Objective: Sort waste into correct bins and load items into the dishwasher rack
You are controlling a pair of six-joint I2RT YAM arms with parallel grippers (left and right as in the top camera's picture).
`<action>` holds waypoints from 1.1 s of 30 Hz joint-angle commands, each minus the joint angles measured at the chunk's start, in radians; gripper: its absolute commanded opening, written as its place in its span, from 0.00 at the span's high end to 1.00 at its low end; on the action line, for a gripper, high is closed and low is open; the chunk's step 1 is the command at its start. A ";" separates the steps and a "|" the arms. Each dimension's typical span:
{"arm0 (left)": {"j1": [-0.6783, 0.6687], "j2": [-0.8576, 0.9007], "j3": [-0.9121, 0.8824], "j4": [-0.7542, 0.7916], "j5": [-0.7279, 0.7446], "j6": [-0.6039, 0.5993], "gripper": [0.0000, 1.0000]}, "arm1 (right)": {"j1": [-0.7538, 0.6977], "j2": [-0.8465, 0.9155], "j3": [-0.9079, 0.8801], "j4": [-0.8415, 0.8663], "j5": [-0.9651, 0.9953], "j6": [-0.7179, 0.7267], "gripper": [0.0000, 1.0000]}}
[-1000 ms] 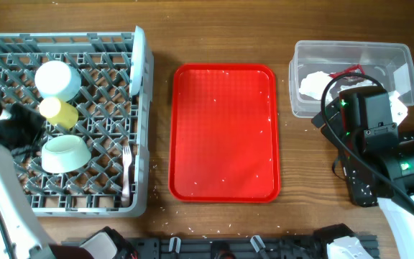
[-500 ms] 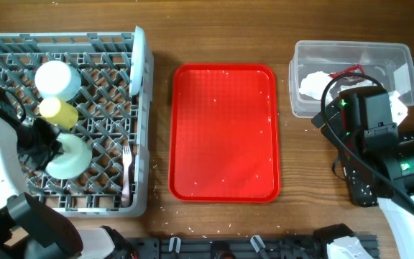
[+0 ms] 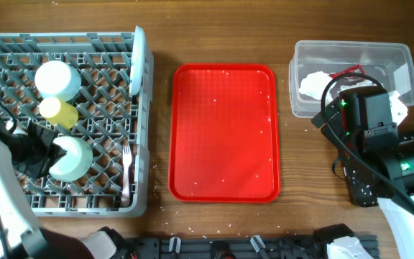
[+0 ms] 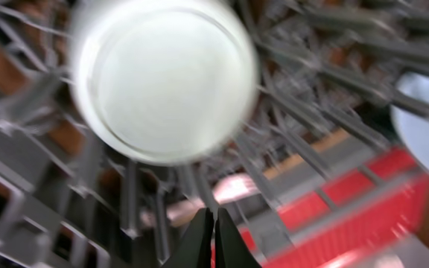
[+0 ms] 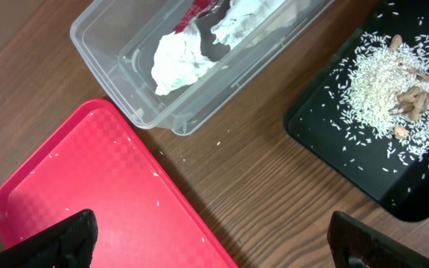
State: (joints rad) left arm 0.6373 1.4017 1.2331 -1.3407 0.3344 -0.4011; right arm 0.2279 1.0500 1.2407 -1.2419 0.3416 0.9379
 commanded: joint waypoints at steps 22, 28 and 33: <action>-0.960 -0.652 0.004 -0.049 0.095 -0.140 0.00 | -0.003 0.001 0.005 0.000 0.024 0.006 0.00; -0.960 -0.899 0.004 -0.078 0.053 -0.138 0.00 | -0.003 0.001 0.005 0.001 0.024 0.006 0.01; -0.960 -0.909 0.004 -0.085 0.053 -0.130 0.00 | -0.003 0.001 0.005 0.001 0.024 0.006 0.00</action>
State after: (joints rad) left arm -0.3153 0.5037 1.2339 -1.4250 0.4038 -0.5301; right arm 0.2279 1.0500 1.2407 -1.2419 0.3416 0.9379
